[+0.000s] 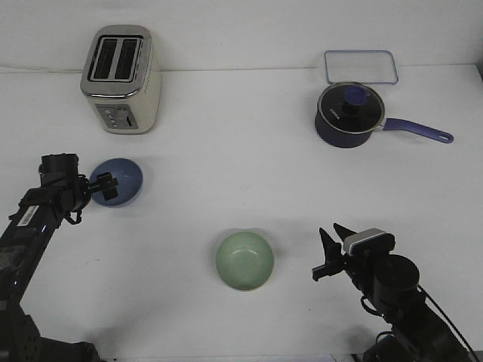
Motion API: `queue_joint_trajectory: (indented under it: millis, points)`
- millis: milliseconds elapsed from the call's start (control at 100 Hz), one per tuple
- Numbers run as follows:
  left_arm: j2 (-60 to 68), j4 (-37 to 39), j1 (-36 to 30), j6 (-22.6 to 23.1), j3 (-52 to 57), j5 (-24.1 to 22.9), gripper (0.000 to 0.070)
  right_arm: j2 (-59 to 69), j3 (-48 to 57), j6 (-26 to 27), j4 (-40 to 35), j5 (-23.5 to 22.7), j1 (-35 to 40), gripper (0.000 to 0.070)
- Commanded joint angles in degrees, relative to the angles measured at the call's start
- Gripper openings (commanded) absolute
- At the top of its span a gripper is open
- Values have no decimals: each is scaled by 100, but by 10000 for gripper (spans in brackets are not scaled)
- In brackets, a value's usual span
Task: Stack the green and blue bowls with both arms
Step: 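Reach the left gripper to the light blue bowl and grasp its rim, then carry the blue bowl over the green bowl and lower it inside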
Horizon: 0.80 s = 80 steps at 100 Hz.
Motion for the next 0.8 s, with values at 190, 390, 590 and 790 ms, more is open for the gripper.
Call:
queue_joint_trajectory:
  millis: [190, 390, 590, 790]
  points:
    - [494, 304, 33, 232, 83, 310, 209, 28, 42, 55, -46, -2, 37, 226]
    - [564, 245, 33, 382, 101, 778, 12, 28, 42, 57, -42, -2, 37, 226]
    - [133, -107, 24, 396, 420, 1484, 12, 28, 42, 55, -50, -2, 37, 226]
    - [-811, -326, -170, 332, 660, 2793, 12, 28, 42, 57, -55, -2, 37, 226]
